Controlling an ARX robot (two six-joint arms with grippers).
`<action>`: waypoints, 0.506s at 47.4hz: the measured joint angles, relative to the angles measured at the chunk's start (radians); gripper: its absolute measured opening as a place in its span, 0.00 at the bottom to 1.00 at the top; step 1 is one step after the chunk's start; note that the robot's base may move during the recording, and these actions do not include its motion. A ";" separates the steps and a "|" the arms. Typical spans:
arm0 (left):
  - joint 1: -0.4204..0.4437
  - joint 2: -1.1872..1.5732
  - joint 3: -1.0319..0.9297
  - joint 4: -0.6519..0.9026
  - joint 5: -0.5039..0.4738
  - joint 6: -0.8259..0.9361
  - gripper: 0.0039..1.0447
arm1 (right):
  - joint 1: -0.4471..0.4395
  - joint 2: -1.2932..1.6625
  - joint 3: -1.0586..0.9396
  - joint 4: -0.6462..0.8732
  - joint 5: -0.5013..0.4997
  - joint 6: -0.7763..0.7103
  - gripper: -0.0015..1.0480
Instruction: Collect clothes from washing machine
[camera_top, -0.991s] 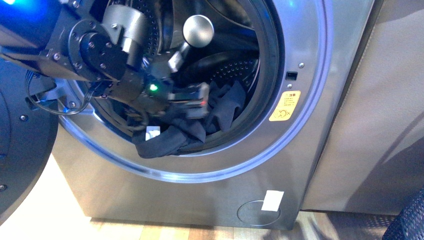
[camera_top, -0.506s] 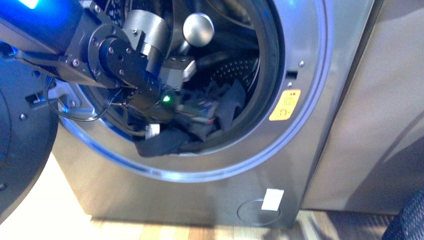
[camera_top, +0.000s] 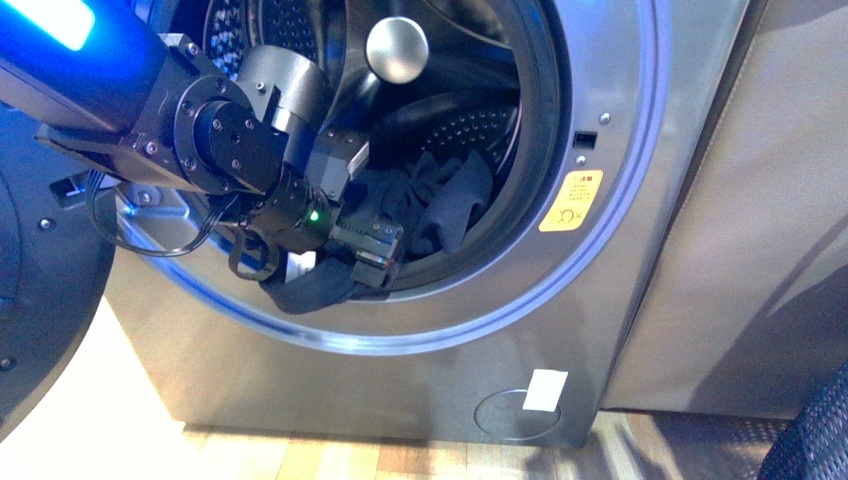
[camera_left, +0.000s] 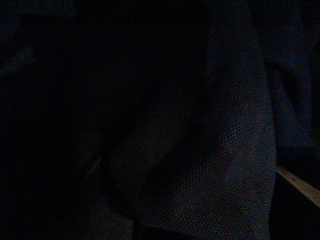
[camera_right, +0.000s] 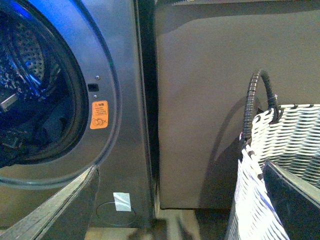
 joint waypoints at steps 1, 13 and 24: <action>0.000 0.003 0.000 0.007 -0.003 0.000 0.80 | 0.000 0.000 0.000 0.000 0.000 0.000 0.92; -0.007 0.006 -0.024 0.067 -0.002 -0.024 0.36 | 0.000 0.000 0.000 0.000 0.000 0.000 0.92; 0.001 -0.088 -0.154 0.159 0.029 -0.043 0.07 | 0.000 0.000 0.000 0.000 0.000 0.000 0.92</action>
